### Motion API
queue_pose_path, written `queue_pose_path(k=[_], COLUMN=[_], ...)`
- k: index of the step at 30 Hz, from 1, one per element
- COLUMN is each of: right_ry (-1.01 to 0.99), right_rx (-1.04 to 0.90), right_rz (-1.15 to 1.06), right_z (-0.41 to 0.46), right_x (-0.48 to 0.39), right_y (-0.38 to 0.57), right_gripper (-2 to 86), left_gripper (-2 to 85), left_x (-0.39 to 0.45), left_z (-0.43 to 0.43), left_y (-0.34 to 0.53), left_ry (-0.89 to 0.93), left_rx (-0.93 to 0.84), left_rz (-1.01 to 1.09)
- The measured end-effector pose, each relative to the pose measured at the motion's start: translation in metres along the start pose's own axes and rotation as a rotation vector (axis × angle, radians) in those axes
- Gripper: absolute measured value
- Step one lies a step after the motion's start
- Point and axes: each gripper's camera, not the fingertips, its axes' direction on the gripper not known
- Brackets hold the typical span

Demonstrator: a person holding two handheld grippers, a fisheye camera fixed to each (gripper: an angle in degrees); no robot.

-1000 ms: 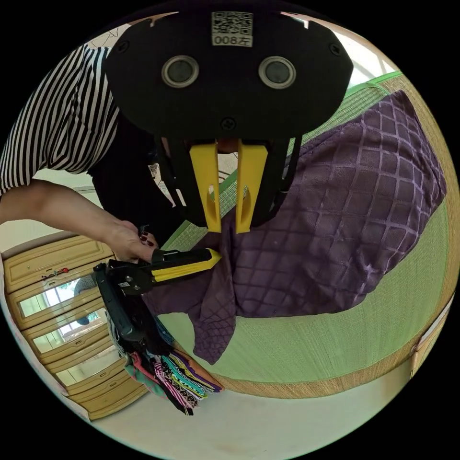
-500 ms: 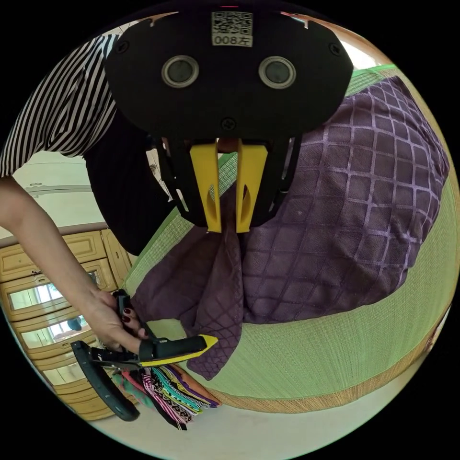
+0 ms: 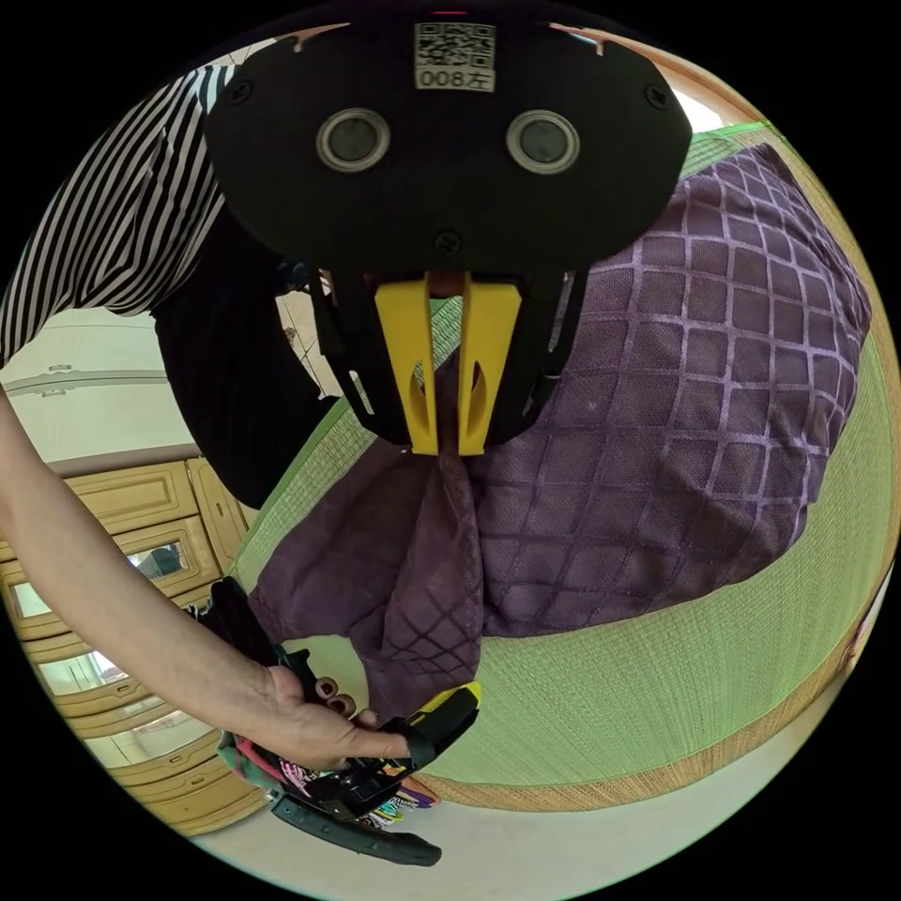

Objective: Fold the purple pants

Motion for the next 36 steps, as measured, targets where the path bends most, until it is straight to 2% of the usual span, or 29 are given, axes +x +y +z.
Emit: queue_pose_path(k=[5, 10, 17, 24, 29, 36], right_ry=[-0.034, -0.133, -0.263, -0.383, -0.425, -0.449], right_rx=[0.019, 0.154, 0.345, 0.371, 0.349, 0.359], right_rz=[0.006, 0.012, 0.047, 0.150, 0.192, 0.202], right_z=[-0.021, -0.073, -0.129, -0.099, -0.069, -0.057], right_x=[0.007, 0.031, 0.082, 0.117, 0.129, 0.138], right_y=[0.026, 0.078, 0.215, 0.334, 0.371, 0.409], right_gripper=[1.0, 0.3, 0.2, 0.1, 0.1, 0.1], left_gripper=[2.2, 1.8, 1.5, 1.4, 1.5, 1.8], left_x=[-0.012, -0.018, -0.021, -0.022, -0.032, -0.064], left_z=[0.022, 0.033, 0.050, 0.102, 0.138, 0.160], left_y=[0.013, 0.028, 0.050, 0.060, 0.062, 0.065], left_ry=[0.003, -0.003, -0.039, -0.152, -0.232, -0.247], left_rx=[0.011, 0.046, 0.059, -0.063, -0.147, -0.184], left_rz=[0.001, 0.025, 0.106, 0.201, 0.241, 0.216])
